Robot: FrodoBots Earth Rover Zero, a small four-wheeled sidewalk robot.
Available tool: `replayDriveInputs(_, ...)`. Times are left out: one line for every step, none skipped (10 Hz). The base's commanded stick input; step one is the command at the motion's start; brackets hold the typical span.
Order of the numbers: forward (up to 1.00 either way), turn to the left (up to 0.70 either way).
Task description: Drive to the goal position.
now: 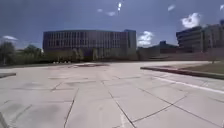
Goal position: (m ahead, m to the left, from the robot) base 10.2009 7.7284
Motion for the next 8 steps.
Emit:
replayDriveInputs(0.50,0.00)
replayDriveInputs(0.50,0.00)
replayDriveInputs(0.50,0.00)
replayDriveInputs(0.50,0.00)
replayDriveInputs(0.50,0.00)
replayDriveInputs(0.50,0.00)
replayDriveInputs(0.50,0.00)
replayDriveInputs(0.50,0.00)
